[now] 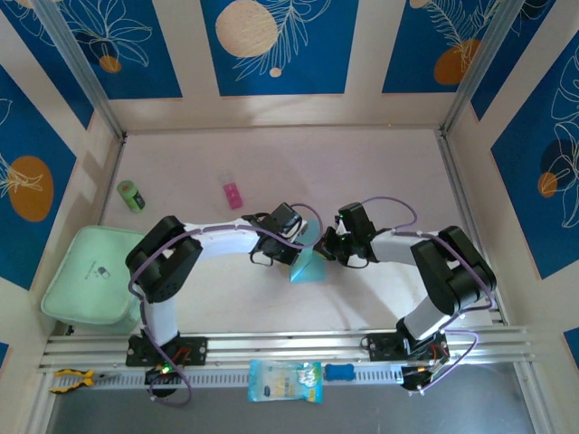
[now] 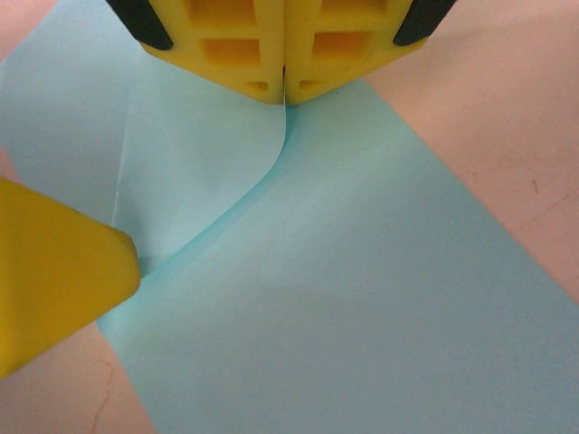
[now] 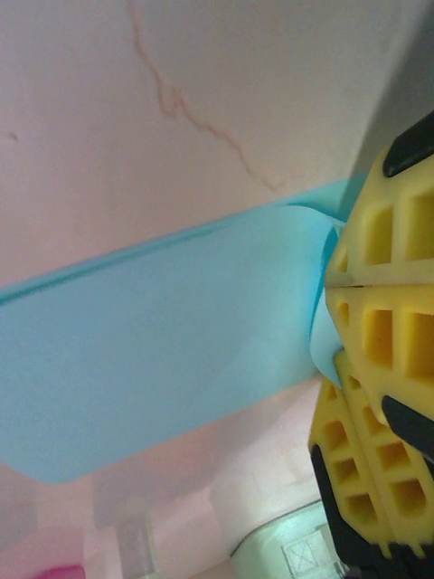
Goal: Fold a paper plane with a square sheet of paper (pick it up from the middle)
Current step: Fold the triangle a second time at the center of the table.
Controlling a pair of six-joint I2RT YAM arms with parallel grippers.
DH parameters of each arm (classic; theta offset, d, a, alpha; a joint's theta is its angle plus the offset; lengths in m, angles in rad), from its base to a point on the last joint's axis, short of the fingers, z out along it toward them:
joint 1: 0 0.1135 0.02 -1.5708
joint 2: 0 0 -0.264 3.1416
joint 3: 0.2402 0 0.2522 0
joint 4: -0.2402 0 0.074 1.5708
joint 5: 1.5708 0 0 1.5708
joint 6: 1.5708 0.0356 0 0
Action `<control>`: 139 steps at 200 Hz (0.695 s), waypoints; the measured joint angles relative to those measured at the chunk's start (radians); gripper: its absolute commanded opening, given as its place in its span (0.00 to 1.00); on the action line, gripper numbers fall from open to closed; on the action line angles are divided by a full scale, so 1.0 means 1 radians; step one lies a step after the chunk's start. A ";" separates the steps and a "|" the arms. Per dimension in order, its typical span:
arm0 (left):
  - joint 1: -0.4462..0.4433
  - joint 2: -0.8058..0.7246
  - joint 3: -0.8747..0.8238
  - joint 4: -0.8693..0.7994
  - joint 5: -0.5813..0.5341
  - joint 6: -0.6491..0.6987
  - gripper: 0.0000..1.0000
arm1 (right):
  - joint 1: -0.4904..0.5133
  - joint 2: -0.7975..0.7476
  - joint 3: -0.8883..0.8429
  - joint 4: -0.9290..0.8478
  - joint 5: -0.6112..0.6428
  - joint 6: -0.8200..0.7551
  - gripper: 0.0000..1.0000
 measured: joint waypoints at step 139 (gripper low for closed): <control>0.000 0.005 0.000 0.020 0.000 0.000 0.00 | -0.093 -0.011 -0.042 0.040 0.010 0.018 0.00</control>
